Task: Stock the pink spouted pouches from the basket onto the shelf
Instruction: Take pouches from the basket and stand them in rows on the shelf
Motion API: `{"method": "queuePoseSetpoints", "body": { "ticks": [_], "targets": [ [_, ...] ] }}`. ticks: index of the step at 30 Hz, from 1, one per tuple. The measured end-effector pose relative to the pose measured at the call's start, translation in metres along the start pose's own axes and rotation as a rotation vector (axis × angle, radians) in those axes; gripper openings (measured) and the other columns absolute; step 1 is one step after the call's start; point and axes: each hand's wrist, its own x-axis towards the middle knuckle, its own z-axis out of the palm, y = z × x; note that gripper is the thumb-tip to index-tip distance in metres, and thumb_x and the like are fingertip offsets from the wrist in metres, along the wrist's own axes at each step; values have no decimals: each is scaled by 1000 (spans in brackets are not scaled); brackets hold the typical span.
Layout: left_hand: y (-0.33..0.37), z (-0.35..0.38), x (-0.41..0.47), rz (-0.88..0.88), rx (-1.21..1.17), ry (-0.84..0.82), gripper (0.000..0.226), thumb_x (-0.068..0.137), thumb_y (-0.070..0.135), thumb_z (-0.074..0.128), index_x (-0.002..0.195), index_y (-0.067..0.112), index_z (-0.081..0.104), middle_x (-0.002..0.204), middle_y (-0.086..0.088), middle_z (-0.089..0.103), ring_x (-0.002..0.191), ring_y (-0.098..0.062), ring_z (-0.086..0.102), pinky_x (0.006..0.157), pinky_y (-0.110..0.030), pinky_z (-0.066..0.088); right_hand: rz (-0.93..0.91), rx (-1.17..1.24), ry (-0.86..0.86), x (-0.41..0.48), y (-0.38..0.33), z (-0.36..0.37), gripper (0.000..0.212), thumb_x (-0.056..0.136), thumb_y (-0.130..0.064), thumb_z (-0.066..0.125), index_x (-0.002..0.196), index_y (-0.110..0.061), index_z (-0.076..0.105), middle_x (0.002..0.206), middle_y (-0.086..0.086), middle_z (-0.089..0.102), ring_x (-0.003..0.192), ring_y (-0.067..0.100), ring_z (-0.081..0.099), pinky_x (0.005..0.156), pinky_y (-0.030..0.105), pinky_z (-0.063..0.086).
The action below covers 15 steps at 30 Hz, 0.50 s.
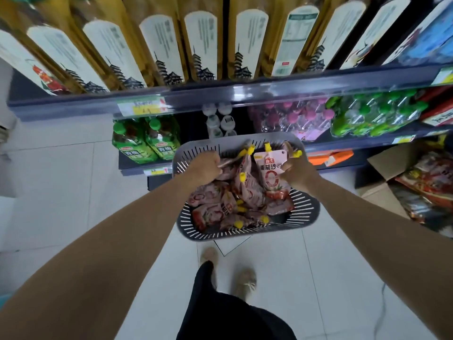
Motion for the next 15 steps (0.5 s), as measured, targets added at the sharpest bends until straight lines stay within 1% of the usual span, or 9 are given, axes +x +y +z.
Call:
{"method": "queuePoseSetpoints", "body": {
  "ticks": [2,4,6,8,9,11,14,15],
  "targets": [
    [-1,14,16,32,94,-26,31,91,12,54,119,-1,54,124,-19,56,113,-32,54,92,-36,43,49,-22,-6,14,8,14,38,91,-22,57,122,-1,56,131,15,57,118,27,55,96,30,43],
    [-4,27,32,70,175,-24,35,91,12,53,125,1,49,128,-19,53,115,-32,53,92,-36,43,108,21,-14,27,15,29,41,91,-20,55,127,0,51,130,16,56,117,29,54,89,28,44],
    [-8,39,48,89,213,-2,40,91,11,53,129,3,44,130,-19,51,116,-32,52,94,-37,42,144,131,3,41,22,43,53,88,-20,59,135,-3,42,128,16,57,113,28,56,77,25,43],
    [-12,50,60,84,240,13,48,90,12,54,135,5,39,135,-18,49,121,-33,51,99,-40,43,159,269,32,54,30,55,63,85,-20,64,140,-8,34,125,12,60,104,24,59,68,22,42],
    [-14,55,65,74,248,13,49,90,13,55,135,7,39,136,-18,49,122,-34,51,100,-42,44,170,313,38,59,33,60,64,85,-18,64,140,-9,33,124,11,60,102,23,59,66,21,43],
    [-19,63,75,60,265,14,44,89,18,57,130,8,44,132,-16,53,119,-34,53,99,-45,46,206,390,73,65,34,68,64,86,-13,62,141,-9,30,122,10,61,106,26,60,72,24,44],
    [-23,70,86,54,279,47,34,90,17,54,122,10,50,125,-15,57,114,-34,56,95,-45,48,218,474,248,71,36,77,71,81,-7,64,142,-13,27,120,8,63,106,30,62,73,28,47],
    [-23,71,89,44,275,57,33,90,15,53,122,10,51,123,-16,59,112,-34,57,94,-45,49,228,473,266,71,35,80,72,80,-8,65,142,-13,27,121,9,63,107,31,62,75,30,48]
  ]
}}
